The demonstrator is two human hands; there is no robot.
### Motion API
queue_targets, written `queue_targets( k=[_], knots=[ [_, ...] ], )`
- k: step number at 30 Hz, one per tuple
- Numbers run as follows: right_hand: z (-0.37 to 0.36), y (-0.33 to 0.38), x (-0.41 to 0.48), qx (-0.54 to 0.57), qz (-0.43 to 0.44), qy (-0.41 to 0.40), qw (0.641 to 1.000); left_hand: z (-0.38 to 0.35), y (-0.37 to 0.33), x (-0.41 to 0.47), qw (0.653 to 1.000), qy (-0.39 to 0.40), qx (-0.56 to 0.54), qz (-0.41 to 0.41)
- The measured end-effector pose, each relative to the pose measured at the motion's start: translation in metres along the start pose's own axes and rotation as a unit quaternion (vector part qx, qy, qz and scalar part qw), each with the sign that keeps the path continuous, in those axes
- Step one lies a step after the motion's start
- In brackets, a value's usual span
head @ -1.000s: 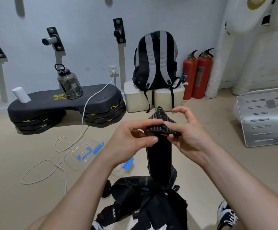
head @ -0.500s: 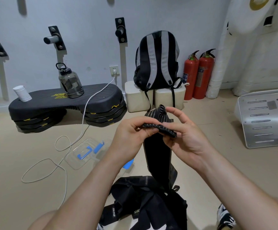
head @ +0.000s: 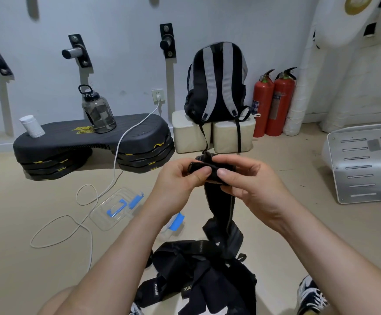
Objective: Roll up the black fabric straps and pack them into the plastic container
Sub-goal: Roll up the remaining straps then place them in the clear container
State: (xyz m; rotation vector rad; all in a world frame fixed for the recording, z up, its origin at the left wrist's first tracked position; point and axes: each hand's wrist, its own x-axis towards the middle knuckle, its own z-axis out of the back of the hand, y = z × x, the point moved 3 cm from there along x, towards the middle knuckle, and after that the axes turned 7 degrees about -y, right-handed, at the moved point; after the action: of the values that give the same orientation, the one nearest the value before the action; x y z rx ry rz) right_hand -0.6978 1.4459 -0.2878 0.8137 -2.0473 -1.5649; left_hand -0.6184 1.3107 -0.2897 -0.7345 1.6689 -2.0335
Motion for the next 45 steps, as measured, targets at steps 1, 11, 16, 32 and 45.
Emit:
queue_targets(
  k=[1,11,16,32,45],
  knots=[
    [0.0,-0.001,0.0,-0.016,0.006,-0.021,1.0,-0.001,-0.001,-0.002,1.0,-0.004,-0.004,0.002],
    [0.0,-0.004,0.002,-0.021,0.033,-0.127,0.991,-0.019,0.001,-0.011,0.986,-0.099,-0.126,0.05],
    [0.001,-0.004,0.002,0.011,0.006,-0.107,0.994,-0.014,0.001,-0.008,0.989,-0.071,-0.125,0.029],
    [-0.003,-0.014,0.001,-0.065,0.005,-0.127,0.99,-0.026,-0.003,-0.019,0.996,-0.052,-0.065,0.04],
    [0.003,-0.01,0.004,0.066,-0.079,-0.111,0.988,-0.014,-0.009,-0.016,0.995,0.06,-0.075,-0.006]
  ],
)
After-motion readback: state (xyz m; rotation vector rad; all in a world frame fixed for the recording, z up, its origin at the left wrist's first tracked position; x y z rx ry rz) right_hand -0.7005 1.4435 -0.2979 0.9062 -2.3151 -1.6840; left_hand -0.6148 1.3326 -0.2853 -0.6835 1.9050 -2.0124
